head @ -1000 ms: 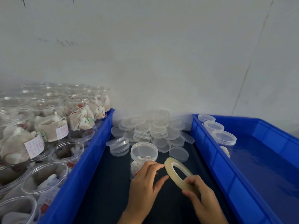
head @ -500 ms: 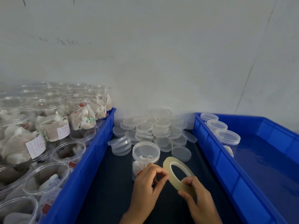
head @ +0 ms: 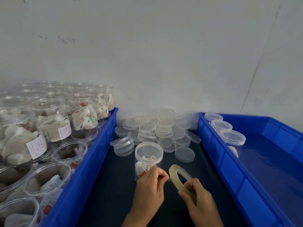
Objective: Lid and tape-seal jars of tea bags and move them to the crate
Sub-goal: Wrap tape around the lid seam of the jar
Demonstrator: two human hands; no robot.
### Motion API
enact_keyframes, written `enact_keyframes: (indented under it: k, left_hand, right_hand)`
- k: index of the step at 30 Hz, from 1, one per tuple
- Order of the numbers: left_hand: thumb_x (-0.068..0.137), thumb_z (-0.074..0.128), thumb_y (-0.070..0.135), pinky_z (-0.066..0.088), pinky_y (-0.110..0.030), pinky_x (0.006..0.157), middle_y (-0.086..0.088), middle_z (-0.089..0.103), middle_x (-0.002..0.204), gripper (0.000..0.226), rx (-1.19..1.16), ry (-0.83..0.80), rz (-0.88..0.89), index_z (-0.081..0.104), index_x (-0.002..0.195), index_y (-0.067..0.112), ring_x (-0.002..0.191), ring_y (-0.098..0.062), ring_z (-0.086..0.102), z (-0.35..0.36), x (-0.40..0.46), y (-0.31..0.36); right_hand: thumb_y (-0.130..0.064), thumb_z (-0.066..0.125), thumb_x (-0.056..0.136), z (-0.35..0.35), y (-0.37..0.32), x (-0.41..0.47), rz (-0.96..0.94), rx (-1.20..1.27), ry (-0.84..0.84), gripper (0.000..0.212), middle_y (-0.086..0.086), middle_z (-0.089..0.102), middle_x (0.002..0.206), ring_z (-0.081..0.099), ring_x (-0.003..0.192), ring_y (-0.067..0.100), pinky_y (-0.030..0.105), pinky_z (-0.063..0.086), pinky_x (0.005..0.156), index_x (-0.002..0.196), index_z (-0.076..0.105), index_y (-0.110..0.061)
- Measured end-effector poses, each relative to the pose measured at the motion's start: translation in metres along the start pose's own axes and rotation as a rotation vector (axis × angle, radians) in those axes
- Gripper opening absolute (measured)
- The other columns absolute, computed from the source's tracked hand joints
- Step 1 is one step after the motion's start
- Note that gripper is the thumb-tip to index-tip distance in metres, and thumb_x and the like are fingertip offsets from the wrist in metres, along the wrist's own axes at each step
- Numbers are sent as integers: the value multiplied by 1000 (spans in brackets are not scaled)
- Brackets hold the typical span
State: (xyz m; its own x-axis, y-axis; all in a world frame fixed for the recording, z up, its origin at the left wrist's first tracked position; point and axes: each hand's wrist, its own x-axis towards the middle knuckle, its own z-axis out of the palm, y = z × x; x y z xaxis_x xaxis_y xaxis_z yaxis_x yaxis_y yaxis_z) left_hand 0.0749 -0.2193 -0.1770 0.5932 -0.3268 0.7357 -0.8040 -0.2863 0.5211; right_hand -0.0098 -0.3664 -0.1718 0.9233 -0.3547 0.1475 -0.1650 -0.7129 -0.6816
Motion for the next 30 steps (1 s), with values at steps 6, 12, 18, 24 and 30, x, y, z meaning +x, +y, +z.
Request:
enact_keyframes:
  k: [6, 12, 18, 24, 30]
  left_hand:
    - [82, 71, 2, 46, -9, 65, 8, 62, 80, 15, 45, -71, 86, 60, 83, 12, 75, 1, 56, -5, 1, -3]
    - [89, 55, 19, 47, -12, 58, 10, 60, 74, 13, 81, 48, 112, 59, 78, 12, 66, 0, 55, -15, 4, -4]
    - [86, 57, 27, 40, -5, 75, 9, 59, 92, 13, 189, 215, 76, 63, 79, 18, 88, 6, 47, -21, 7, -7]
    - [88, 68, 34, 19, 2, 101, 16, 25, 152, 10, -249, 266, -248, 62, 79, 35, 142, 8, 17, -23, 12, -3]
    - [87, 58, 32, 28, 2, 95, 20, 27, 154, 14, -455, 105, -414, 61, 77, 41, 144, 4, 21, -25, 15, -6]
  right_hand:
    - [-23, 53, 97, -14, -9, 12, -166, -73, -319, 51, -6, 65, 92, 63, 80, -2, 18, 52, 68, 114, 32, -66]
    - [-29, 42, 99, -18, -18, 23, -185, -140, -203, 22, -8, 60, 81, 59, 77, 0, 21, 51, 66, 98, 46, -50]
    - [-43, 45, 96, -9, -29, 21, -242, -145, -61, 10, -14, 61, 84, 58, 76, 1, 25, 52, 67, 88, 50, -41]
    - [-33, 46, 97, 4, -50, 26, -405, -58, 162, 11, -18, 50, 72, 52, 83, -6, 12, 41, 61, 88, 51, -34]
    - [-21, 46, 101, 10, -54, 35, -332, 198, 40, 18, -7, 53, 72, 50, 64, 6, 20, 41, 59, 85, 53, -26]
